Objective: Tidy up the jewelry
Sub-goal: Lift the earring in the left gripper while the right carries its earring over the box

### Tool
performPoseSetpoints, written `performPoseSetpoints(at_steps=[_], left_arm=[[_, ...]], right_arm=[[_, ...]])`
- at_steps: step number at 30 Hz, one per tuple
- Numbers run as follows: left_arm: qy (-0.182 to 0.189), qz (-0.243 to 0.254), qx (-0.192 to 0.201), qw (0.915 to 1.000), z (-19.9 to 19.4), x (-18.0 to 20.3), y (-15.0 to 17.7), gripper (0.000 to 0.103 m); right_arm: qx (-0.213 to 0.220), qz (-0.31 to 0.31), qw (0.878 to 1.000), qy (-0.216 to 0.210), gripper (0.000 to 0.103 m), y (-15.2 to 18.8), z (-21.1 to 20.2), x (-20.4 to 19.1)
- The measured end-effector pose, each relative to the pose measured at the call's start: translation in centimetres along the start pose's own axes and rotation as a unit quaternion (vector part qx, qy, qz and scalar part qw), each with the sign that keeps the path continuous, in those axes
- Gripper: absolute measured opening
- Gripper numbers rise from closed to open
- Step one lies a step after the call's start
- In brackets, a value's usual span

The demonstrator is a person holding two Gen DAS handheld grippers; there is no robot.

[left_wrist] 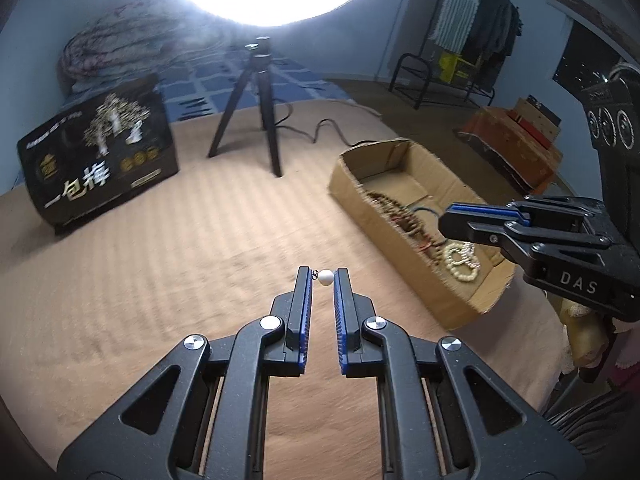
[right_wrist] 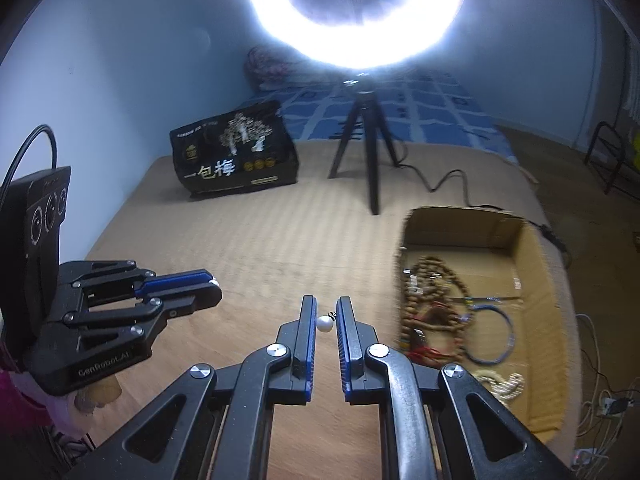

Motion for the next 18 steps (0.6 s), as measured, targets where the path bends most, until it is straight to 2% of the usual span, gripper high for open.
performPoseSetpoints(at_steps=[10,18], left_arm=[[0.023,0.024,0.005,0.9994,2.3,5.1,-2.5,0.009],[0.036,0.032,0.002,0.9988,4.7,8.3,-4.3,0.009]], right_arm=[[0.009,0.021,0.999,0.042,0.008,2.0,-3.6,5.8],[0.009,0.049,0.997,0.066,0.008,3.5,-4.6,10.4]])
Point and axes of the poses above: each gripper's, at about its wrist camera, not at the fingertips, and z roughly the way its jaws point, x to its right, y to its underside, the point moved 8 cm from there along z, roughly the way its jaws point, and after that the axes turned 2 degrees about z, right-handed, at the moved point
